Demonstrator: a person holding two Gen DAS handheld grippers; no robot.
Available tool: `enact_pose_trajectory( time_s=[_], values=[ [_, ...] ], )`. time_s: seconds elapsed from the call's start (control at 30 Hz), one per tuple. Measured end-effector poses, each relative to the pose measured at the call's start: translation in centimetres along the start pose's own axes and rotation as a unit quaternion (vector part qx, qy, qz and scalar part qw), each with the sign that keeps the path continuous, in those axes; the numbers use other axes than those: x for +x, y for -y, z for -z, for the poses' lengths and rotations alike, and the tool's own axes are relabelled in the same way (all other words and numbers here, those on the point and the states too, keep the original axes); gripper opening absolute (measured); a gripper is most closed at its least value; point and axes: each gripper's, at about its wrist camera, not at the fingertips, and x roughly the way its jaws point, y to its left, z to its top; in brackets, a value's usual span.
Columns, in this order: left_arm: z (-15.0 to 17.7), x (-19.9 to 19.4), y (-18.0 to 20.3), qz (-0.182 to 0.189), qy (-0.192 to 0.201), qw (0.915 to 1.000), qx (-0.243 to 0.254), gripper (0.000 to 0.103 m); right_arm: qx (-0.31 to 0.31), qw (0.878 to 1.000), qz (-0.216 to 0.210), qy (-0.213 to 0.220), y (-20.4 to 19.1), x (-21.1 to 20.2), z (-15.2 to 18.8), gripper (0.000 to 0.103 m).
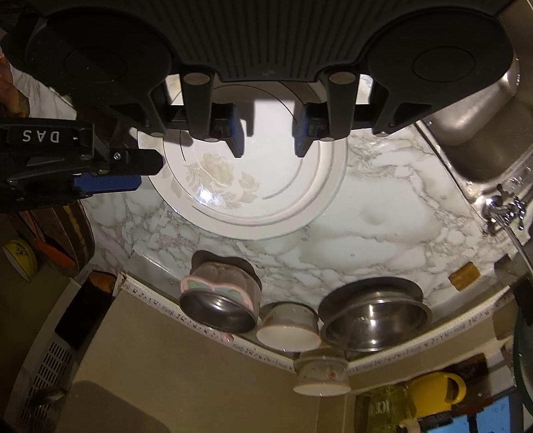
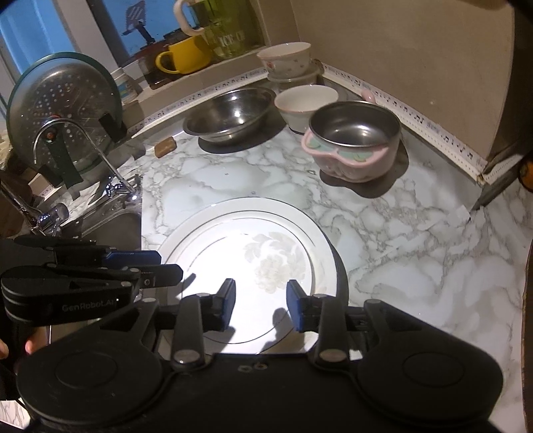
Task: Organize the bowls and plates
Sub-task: 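Lower the floral plate onto the large white plate and open both grippers, then move both grippers toward the pink-handled steel pot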
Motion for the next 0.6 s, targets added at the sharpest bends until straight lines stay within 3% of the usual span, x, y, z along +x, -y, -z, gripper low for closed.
enact_pose_trajectory(
  time_s=[0.03,0.07,0.1,0.27,0.4,0.6],
  values=[
    [-0.1,-0.4,0.0,-0.004,0.008,1.0,0.001,0.058,-0.001,1.0,-0.001,0.002,-0.1,-0.1,-0.1,0.04],
    [-0.1,-0.8,-0.1,-0.008,0.019,0.9998,0.002,0.074,-0.002,1.0,-0.002,0.003,-0.2,-0.3,-0.2,0.044],
    [-0.2,-1.3,-0.1,-0.011,0.031,0.9995,0.003,0.078,-0.003,1.0,-0.003,0.005,-0.3,-0.4,-0.3,0.047],
    [-1.4,-2.4,-0.3,-0.016,0.057,0.9983,0.0,0.078,-0.01,1.0,-0.008,0.015,-0.9,-1.1,-1.0,0.065],
    [-2.1,-2.7,-0.8,-0.032,0.074,0.9967,-0.009,0.078,-0.018,1.0,-0.01,0.022,-1.0,-1.5,-1.7,0.073],
    [-3.0,-2.2,-0.9,-0.049,0.081,0.9955,-0.008,0.084,-0.028,0.999,-0.012,0.03,-0.6,-1.9,-2.7,0.099]
  ],
)
